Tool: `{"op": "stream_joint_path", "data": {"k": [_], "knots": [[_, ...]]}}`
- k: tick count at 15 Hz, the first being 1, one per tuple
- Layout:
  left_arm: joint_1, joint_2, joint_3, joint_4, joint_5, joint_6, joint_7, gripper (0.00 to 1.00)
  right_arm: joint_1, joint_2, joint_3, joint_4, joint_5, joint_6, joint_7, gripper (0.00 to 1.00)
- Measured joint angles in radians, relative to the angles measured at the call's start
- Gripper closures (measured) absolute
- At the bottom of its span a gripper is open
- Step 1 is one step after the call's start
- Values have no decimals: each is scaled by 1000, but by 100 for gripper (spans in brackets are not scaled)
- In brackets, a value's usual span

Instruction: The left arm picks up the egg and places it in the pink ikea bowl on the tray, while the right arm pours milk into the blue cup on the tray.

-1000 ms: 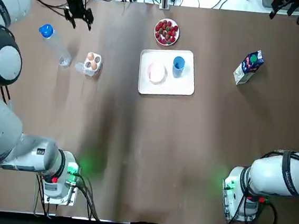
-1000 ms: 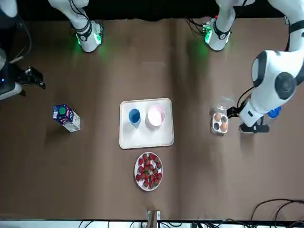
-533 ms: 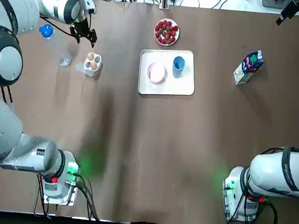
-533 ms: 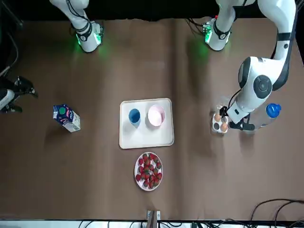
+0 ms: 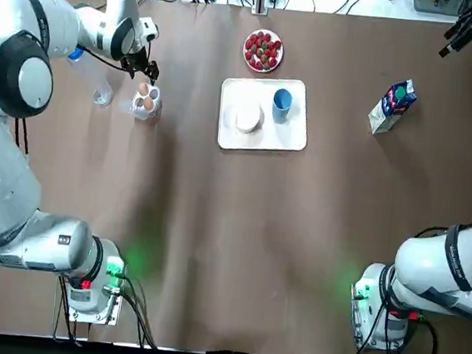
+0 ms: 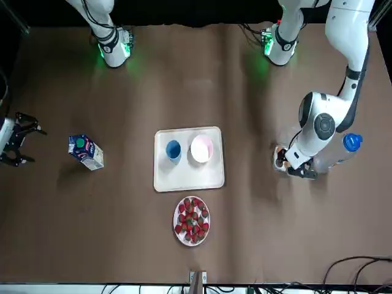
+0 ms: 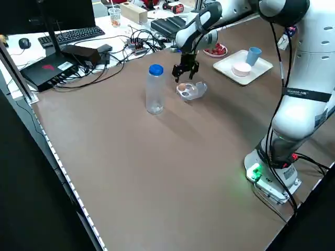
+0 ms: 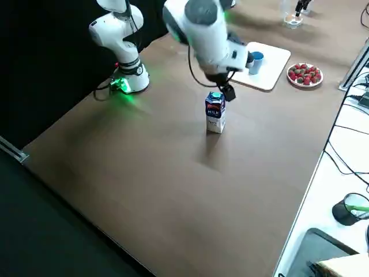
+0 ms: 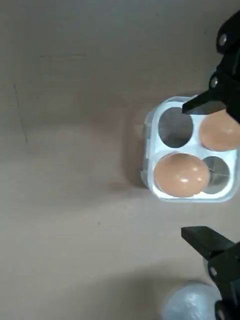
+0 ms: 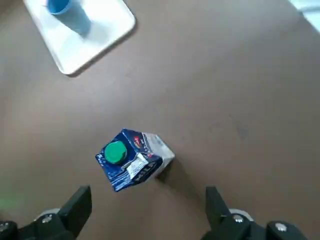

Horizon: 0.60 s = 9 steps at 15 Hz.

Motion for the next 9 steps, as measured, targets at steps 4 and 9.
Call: {"op": "stream_joint_path", "data": {"k": [4, 9], "knots": [[0, 32, 0, 4, 0, 48, 0, 7, -93, 86, 0, 4, 108, -36, -341, 0], [4, 37, 1, 4, 0, 50, -2, 16, -137, 195, 0, 7, 174, -158, -532, 0]]}}
